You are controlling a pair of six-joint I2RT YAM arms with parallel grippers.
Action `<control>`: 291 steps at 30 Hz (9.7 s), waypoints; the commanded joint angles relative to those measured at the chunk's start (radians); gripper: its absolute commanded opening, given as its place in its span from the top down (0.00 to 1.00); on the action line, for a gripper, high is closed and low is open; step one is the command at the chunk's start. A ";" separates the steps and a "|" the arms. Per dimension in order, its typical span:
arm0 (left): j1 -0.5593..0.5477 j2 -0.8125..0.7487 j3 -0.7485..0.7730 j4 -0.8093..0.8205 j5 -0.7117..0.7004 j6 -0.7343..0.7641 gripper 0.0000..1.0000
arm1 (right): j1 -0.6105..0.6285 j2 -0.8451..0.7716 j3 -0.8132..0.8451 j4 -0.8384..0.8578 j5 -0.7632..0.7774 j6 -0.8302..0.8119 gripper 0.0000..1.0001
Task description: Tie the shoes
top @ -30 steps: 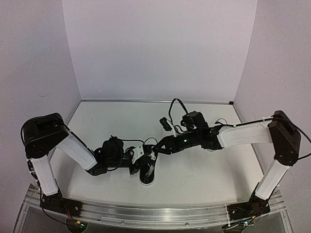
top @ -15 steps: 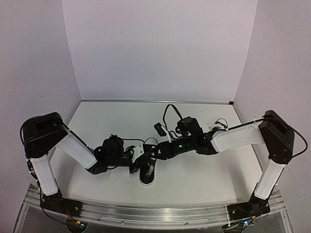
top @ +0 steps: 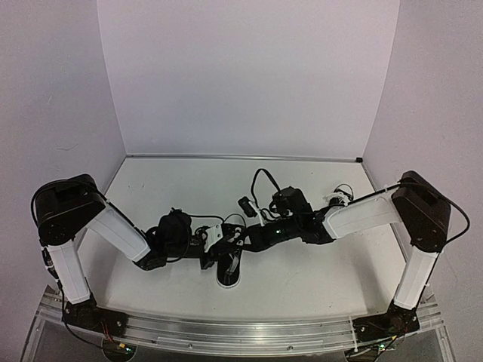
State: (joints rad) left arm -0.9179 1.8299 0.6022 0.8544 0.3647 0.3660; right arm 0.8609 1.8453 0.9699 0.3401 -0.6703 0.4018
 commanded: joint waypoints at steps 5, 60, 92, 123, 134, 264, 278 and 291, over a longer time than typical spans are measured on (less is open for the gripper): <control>0.014 -0.081 0.048 -0.111 0.008 -0.048 0.82 | 0.010 0.027 0.032 0.019 -0.006 0.005 1.00; 0.285 -0.431 0.389 -1.227 -0.346 -0.410 1.00 | 0.009 0.012 0.133 -0.092 0.096 0.033 1.00; -0.253 -0.507 0.326 -1.063 0.016 -0.463 1.00 | -0.012 0.049 0.190 -0.101 0.063 0.054 1.00; -0.315 0.145 0.761 -0.967 -0.397 0.196 0.93 | -0.031 0.068 0.218 -0.099 -0.075 0.001 1.00; -0.308 0.042 0.676 -0.995 -0.461 0.177 0.59 | -0.033 0.072 0.220 -0.099 -0.076 0.013 1.00; 0.129 -0.309 0.014 -0.534 -0.099 -0.647 1.00 | 0.007 0.043 0.355 -0.597 0.153 -0.214 0.82; 0.129 -0.308 0.021 -0.541 -0.090 -0.647 1.00 | 0.008 0.160 0.513 -0.730 0.184 -0.278 0.76; 0.129 -0.300 0.024 -0.538 -0.087 -0.648 1.00 | 0.008 0.216 0.552 -0.745 0.167 -0.293 0.80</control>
State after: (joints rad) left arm -0.7944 1.5276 0.6003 0.3111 0.2676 -0.2882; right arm 0.8646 2.0424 1.4761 -0.3906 -0.5020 0.1307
